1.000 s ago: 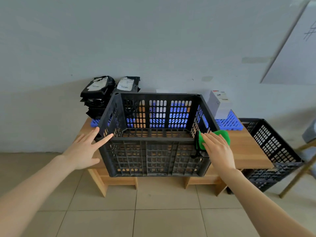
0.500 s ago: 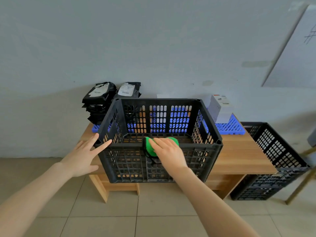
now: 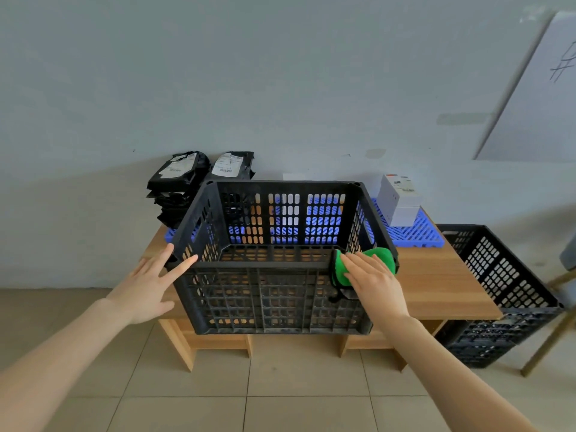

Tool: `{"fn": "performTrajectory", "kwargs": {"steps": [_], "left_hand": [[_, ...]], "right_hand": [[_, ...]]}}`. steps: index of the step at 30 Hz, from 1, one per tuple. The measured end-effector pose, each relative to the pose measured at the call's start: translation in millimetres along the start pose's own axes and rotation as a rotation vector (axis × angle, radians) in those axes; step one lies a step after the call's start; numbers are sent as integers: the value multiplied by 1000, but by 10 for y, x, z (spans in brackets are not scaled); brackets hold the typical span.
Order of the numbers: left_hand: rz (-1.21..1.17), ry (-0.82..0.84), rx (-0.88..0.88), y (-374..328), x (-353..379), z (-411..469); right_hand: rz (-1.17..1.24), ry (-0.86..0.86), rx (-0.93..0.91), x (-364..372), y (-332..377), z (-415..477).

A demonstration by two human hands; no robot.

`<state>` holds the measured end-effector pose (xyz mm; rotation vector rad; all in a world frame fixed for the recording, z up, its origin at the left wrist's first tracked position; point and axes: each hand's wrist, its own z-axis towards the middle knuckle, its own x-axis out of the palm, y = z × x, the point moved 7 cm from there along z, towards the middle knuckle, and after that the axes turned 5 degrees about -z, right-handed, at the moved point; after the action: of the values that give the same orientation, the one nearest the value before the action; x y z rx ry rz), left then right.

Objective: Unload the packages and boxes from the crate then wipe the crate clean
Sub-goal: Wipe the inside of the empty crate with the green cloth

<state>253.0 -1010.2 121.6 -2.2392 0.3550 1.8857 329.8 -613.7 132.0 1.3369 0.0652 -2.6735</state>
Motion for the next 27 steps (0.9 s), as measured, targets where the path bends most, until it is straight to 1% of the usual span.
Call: {"fn": "performTrajectory", "kwargs": {"steps": [3, 7, 11, 14, 16, 19, 22, 27], "left_hand": [[-52, -16, 11, 19, 13, 2], [-202, -66, 38, 109, -72, 48], [-516, -138, 25, 268, -235, 73], [-564, -143, 50, 356, -175, 93], [-565, -171, 60, 413, -133, 113], [-494, -239, 92, 416, -144, 111], [-375, -308, 158, 344, -151, 71], [-192, -314, 221, 269, -54, 43]], "right_hand": [[39, 10, -71, 153, 577, 170], [97, 60, -145, 469, 1411, 446], [151, 130, -183, 721, 2201, 691], [173, 163, -222, 819, 2734, 868], [186, 185, -231, 879, 2933, 940], [192, 180, -260, 920, 2938, 935], [186, 137, -331, 855, 2728, 860], [119, 118, -273, 691, 1895, 611]]}}
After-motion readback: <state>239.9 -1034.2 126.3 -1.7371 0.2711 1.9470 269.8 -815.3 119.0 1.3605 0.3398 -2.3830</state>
